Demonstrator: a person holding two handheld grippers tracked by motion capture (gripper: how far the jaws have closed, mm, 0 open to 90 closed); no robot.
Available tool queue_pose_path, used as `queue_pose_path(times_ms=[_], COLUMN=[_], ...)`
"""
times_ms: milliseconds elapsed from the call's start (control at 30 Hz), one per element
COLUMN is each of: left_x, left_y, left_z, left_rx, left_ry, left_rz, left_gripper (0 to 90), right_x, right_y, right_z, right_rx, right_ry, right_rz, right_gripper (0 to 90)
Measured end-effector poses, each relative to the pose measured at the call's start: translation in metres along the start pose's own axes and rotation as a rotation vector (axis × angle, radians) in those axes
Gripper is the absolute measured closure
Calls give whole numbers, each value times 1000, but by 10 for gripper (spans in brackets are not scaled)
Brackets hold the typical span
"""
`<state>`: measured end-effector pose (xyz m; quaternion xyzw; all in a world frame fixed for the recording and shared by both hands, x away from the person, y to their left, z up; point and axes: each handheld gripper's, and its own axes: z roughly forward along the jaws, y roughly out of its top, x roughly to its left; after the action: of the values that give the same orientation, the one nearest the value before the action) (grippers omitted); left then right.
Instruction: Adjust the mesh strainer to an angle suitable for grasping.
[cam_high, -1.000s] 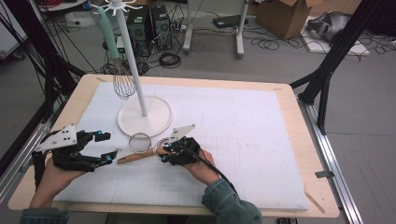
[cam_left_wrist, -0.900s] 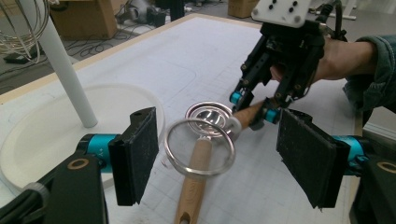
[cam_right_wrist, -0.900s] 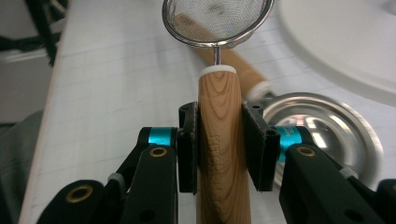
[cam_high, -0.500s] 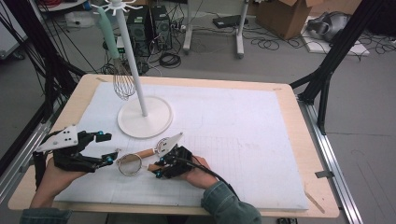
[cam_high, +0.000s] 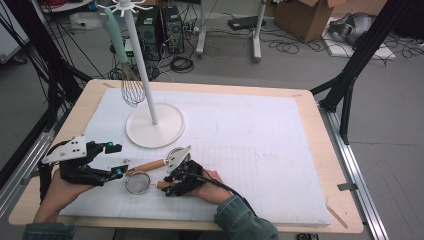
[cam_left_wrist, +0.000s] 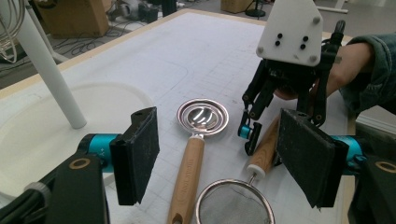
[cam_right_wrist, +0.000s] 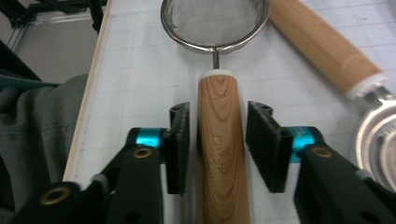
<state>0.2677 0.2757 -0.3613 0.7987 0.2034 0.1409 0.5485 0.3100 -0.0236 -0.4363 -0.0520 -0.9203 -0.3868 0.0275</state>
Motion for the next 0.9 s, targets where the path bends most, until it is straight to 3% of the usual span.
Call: queue_pose_path(times_ms=[333, 500, 633, 700, 900], left_x=[-4, -4, -2, -2, 0], left_y=[4, 6, 11, 13, 18], left_z=[12, 15, 17, 20, 30], left_rx=[25, 31, 23, 25, 50], left_ry=[-33, -45, -59, -69, -100], left_rz=[24, 35, 39, 41, 50], left_gripper=[317, 318, 318, 318, 322], right_x=[-3, -5, -8, -9, -12], right_y=[-8, -15, -23, -26, -40], right_z=[-27, -43, -56, -64, -89], right_rx=[-53, -88, -124, -145, -196], right_ry=[-29, -60, -96, -85, -115], right_rz=[52, 62, 100, 110, 159], right_gripper=[436, 399, 380, 376, 359])
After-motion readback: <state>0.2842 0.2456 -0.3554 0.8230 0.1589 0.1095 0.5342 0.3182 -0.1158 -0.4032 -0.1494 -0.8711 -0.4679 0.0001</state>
